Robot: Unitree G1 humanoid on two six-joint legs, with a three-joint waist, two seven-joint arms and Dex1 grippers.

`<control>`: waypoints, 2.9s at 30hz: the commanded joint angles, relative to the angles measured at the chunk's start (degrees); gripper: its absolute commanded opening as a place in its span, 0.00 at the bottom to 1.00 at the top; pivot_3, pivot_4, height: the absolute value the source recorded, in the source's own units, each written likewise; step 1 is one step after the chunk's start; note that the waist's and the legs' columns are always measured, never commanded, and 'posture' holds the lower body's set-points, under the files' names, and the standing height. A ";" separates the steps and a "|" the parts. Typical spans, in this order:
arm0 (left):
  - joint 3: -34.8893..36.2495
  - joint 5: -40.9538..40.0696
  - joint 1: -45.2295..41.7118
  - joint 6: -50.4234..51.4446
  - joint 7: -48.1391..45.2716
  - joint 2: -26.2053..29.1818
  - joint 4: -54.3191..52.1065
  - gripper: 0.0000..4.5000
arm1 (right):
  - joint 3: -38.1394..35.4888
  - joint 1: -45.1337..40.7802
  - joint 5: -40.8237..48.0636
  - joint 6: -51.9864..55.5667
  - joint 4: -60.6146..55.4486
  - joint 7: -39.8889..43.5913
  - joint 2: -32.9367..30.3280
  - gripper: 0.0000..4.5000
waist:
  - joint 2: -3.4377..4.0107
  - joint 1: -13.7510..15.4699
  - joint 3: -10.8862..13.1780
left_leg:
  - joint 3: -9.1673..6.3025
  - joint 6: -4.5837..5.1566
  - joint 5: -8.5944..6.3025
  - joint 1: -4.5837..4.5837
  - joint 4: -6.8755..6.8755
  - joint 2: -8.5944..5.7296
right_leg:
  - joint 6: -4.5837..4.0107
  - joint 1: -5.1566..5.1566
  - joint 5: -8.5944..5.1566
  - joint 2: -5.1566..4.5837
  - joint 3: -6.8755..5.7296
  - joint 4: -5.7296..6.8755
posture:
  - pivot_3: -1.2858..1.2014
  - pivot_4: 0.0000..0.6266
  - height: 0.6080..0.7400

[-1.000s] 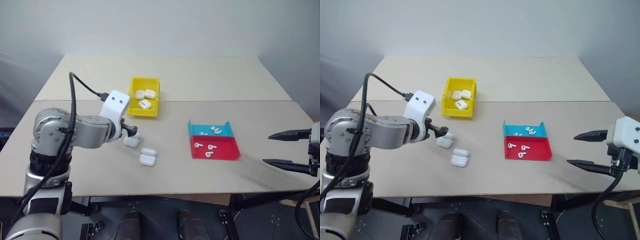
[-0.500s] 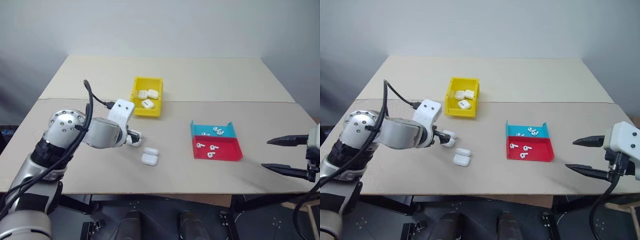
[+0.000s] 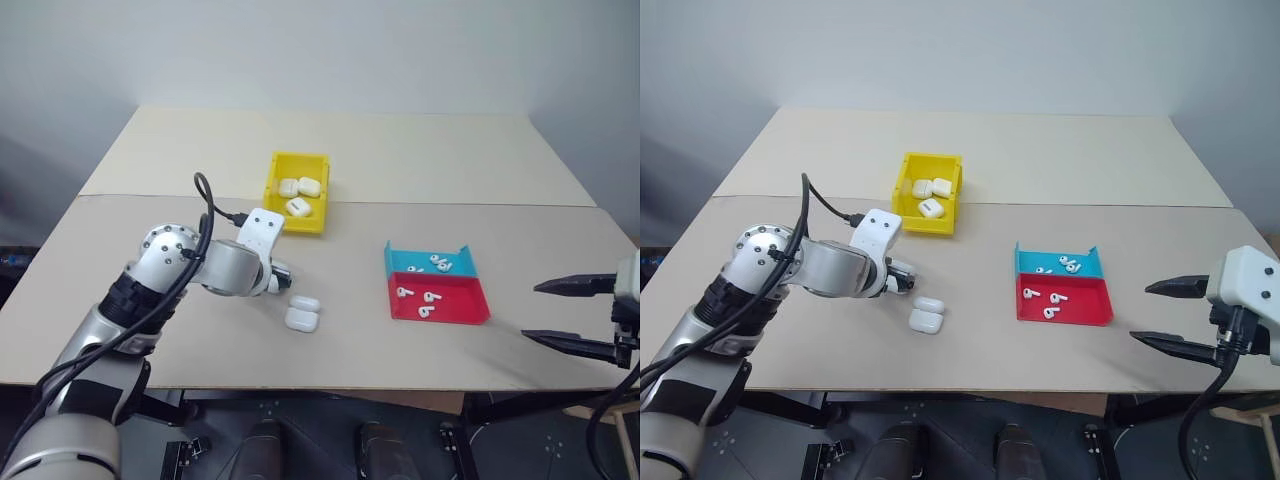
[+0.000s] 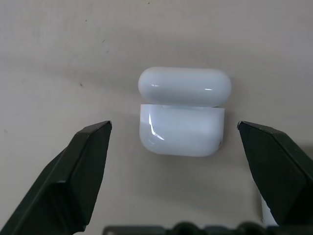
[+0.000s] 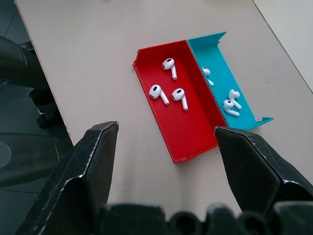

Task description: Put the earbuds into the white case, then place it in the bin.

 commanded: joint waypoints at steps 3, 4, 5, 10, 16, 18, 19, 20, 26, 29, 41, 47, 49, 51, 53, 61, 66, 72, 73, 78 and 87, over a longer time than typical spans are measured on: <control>2.04 4.05 -0.04 1.47 -3.28 -1.60 1.43 1.00 | -2.38 0.25 0.43 0.02 -1.13 -0.93 0.51 0.82 | 0.00 0.02 0.00 | -0.01 0.00 0.00 -0.01 0.00 -0.01 | 0.00 0.00 0.00 0.00 0.00 -0.01 | 0.52 0.24 1.00; 2.02 5.26 -0.15 2.12 -3.83 -1.75 1.36 1.00 | -2.39 0.28 0.40 0.00 -1.20 -1.06 0.52 0.82 | 0.00 0.01 0.00 | -0.01 0.00 0.00 -0.02 0.00 -0.02 | 0.01 -0.01 -0.01 0.00 0.00 -0.01 | 0.52 0.24 1.00; 2.04 6.31 -0.18 2.67 -4.23 -1.94 1.15 1.00 | -2.48 0.38 0.37 -0.06 -1.20 -1.09 0.56 0.82 | 0.00 -0.03 0.00 | -0.02 0.00 0.00 -0.02 0.00 -0.02 | 0.01 0.00 -0.01 0.00 0.00 -0.02 | 0.52 0.24 1.00; 3.95 9.50 1.11 4.66 -6.16 -3.92 2.10 1.00 | -3.02 0.87 0.26 -0.24 -1.22 -1.40 0.70 0.82 | 0.00 -0.04 0.00 | -0.02 0.00 0.00 -0.02 0.00 -0.02 | 0.02 0.00 -0.01 0.00 0.00 -0.03 | 0.52 0.24 1.00; 5.82 14.42 2.53 7.86 -8.29 -6.71 2.24 1.00 | -2.65 1.17 0.50 -0.03 -1.95 -2.29 1.09 0.82 | 0.00 -0.02 0.00 | -0.05 0.00 0.00 -0.04 0.00 -0.03 | 0.05 0.00 -0.02 -0.01 -0.02 -0.03 | 0.52 0.24 1.00; 6.78 17.02 2.80 8.95 -9.55 -7.79 2.17 1.00 | -2.59 1.15 0.53 -0.15 -2.02 -2.56 1.17 0.82 | 0.00 -0.02 0.00 | -0.05 0.00 0.00 -0.02 0.00 -0.05 | 0.05 0.02 -0.02 -0.02 -0.02 -0.03 | 0.52 0.24 1.00; 7.26 18.52 2.80 9.60 -10.02 -8.33 2.16 1.00 | -2.60 1.11 0.64 0.01 -2.02 -2.63 1.16 0.82 | 0.00 -0.01 0.00 | -0.05 0.00 0.00 -0.01 0.00 -0.05 | 0.07 0.02 -0.02 -0.02 -0.02 -0.03 | 0.52 0.24 1.00; 8.09 19.43 2.87 10.19 -10.32 -8.99 2.45 1.00 | -2.65 1.11 0.69 0.15 -2.04 -2.67 1.12 0.82 | 0.00 0.04 0.00 | -0.05 0.00 0.00 0.00 0.00 -0.06 | 0.07 0.03 -0.04 -0.03 -0.02 -0.03 | 0.52 0.24 1.00; 13.40 24.31 3.69 15.54 -14.02 -13.22 1.47 1.00 | -2.50 1.10 0.46 0.18 -1.76 -2.78 0.93 0.82 | 0.00 0.05 0.00 | -0.09 0.03 0.07 0.01 0.00 -0.13 | 0.09 0.06 -0.06 -0.06 -0.01 -0.05 | 0.52 0.24 1.00; 13.36 27.03 3.93 16.27 -15.59 -13.08 0.20 0.87 | -1.73 0.96 0.09 -0.13 -1.40 -3.09 0.88 0.83 | 0.00 -0.01 0.00 | -0.11 0.05 0.09 0.00 0.00 -0.15 | 0.11 0.06 -0.07 -0.06 -0.01 -0.05 | 0.52 0.24 1.00; 16.07 33.90 2.47 16.22 -25.97 -7.53 -9.41 0.61 | 0.02 -1.44 0.05 -1.87 0.57 -3.31 -0.31 0.83 | -0.01 -0.43 0.01 | -0.13 0.05 0.09 -0.07 0.00 -0.13 | 0.27 -0.03 0.03 -0.04 0.00 -0.07 | 0.52 0.24 1.00; 21.88 40.90 9.74 -1.58 -47.18 -0.20 -25.45 0.61 | 1.23 -5.92 0.37 -1.67 3.12 -1.88 -4.88 0.83 | 0.10 -0.91 -0.03 | -0.13 0.05 0.08 -0.27 -0.06 -0.13 | 0.13 -0.17 0.13 -0.05 -0.01 -0.17 | 0.52 0.24 1.00; 20.95 52.51 18.46 -21.93 -59.02 1.59 -30.36 0.61 | 2.63 -8.59 1.18 -2.86 3.42 -1.05 -6.15 0.83 | 0.16 -1.20 -0.07 | -0.08 0.05 0.08 -0.24 -0.12 -0.13 | -0.01 -0.14 0.17 -0.09 0.01 -0.25 | 0.52 0.24 1.00; 19.10 60.59 24.30 -36.77 -70.07 2.14 -30.28 0.61 | 4.84 -10.29 0.98 -1.87 3.26 -0.75 -8.25 0.83 | 0.14 -1.14 -0.06 | -0.07 0.04 0.07 -0.25 -0.18 -0.08 | -0.49 -0.15 -0.06 -0.05 -0.02 -0.31 | 0.52 0.24 1.00; 19.99 62.46 29.96 -50.72 -82.36 -1.81 -26.86 0.61 | 7.65 -12.66 0.89 -3.26 3.29 -0.15 -9.64 0.83 | 0.15 -0.78 -0.06 | -0.07 0.05 0.07 -0.26 -0.17 -0.06 | -0.58 -0.16 -0.07 -0.05 -0.08 -0.31 | 0.52 0.24 1.00; 18.14 67.82 37.67 -81.33 -109.95 -13.25 -11.01 0.61 | 19.97 -23.93 0.27 -7.03 4.53 1.17 -13.44 0.83 | 0.17 0.04 -0.08 | 0.00 0.11 0.10 -0.40 -0.03 -0.04 | -0.57 -0.16 -0.09 -0.07 -0.09 -0.39 | 0.52 0.24 1.00; 17.35 68.15 37.16 -90.32 -121.10 -18.38 -3.84 0.61 | 26.36 -28.59 0.76 -4.88 3.45 4.00 -16.33 0.83 | 0.19 -0.03 -0.08 | -0.02 0.20 0.08 -0.45 -0.03 0.06 | -0.53 -0.18 -0.04 0.02 -0.11 -0.37 | 0.52 0.24 1.00; 17.80 65.84 36.86 -95.05 -130.45 -21.43 0.79 0.61 | 38.96 -35.87 -3.27 -1.98 1.44 5.19 -18.34 0.83 | 0.23 -0.24 -0.11 | 0.00 0.25 0.04 -0.45 -0.03 0.14 | -0.44 -0.29 -0.08 0.06 -0.12 -0.27 | 0.52 0.24 1.00; 18.08 65.20 36.88 -96.58 -132.46 -22.34 2.02 0.61 | 41.67 -37.52 -5.38 -2.37 1.52 5.04 -17.44 0.83 | 0.25 -0.35 -0.12 | 0.01 0.25 0.04 -0.45 -0.03 0.15 | -0.35 -0.31 -0.14 0.06 -0.12 -0.27 | 0.52 0.24 1.00; 18.37 65.52 37.85 -97.88 -135.06 -23.70 3.21 0.61 | 54.37 -46.37 -16.40 -5.62 6.42 6.01 -10.51 0.74 | 0.26 -0.78 -0.12 | 0.04 0.25 0.05 -0.42 0.03 0.20 | -0.19 -0.35 -0.20 0.09 -0.11 -0.23 | 0.52 0.24 1.00; 18.24 67.81 41.42 -97.79 -133.30 -23.37 0.12 0.61 | 65.81 -53.45 -32.06 -21.48 19.64 7.10 1.14 0.64 | 0.29 -1.40 -0.12 | 0.03 0.27 0.06 -0.49 0.02 0.20 | -0.09 -0.47 0.23 0.13 -0.09 -0.13 | 0.52 0.24 1.00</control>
